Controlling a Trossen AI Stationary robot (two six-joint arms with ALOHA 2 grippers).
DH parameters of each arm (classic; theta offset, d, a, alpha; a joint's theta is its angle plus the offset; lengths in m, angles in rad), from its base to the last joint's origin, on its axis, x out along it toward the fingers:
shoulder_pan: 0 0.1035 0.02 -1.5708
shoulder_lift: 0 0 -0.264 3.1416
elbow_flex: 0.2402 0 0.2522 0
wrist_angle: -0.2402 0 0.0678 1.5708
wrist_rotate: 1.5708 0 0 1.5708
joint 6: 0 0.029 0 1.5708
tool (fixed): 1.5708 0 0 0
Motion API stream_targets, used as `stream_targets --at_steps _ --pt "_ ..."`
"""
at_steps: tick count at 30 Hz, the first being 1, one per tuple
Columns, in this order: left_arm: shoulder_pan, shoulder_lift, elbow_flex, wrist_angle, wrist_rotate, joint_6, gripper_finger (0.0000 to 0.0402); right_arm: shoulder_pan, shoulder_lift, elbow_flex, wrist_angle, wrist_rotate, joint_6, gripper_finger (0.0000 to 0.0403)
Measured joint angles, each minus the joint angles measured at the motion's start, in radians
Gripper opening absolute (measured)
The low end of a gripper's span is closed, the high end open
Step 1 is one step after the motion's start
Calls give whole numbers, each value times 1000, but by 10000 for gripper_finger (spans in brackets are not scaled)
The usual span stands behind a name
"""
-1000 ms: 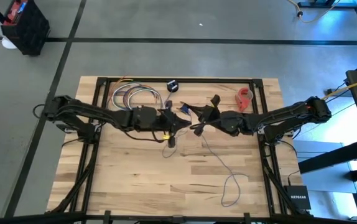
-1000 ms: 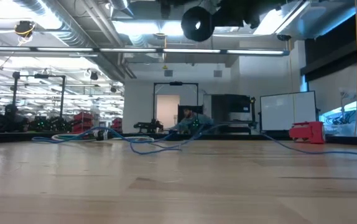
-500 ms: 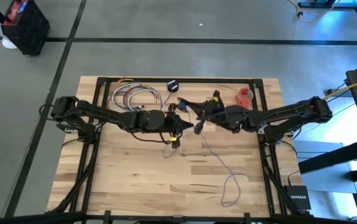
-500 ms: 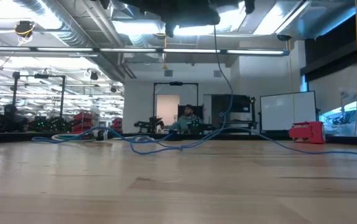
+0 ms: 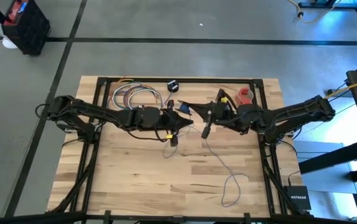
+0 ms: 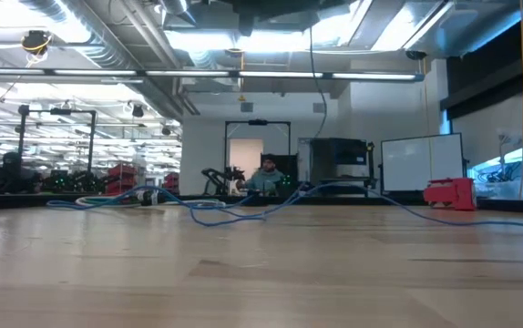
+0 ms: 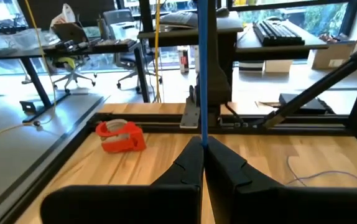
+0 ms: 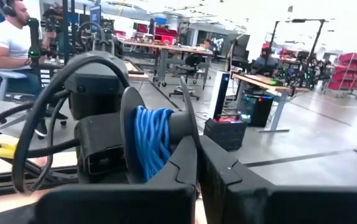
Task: Coil cords
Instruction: Coil the blue wire onto the black spool
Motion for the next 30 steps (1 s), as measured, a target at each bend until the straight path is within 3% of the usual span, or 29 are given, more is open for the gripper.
stream_targets --at_steps 30 --pt "-1 4 -4 45 -4 32 0 -3 0 128 -158 -6 -13 5"
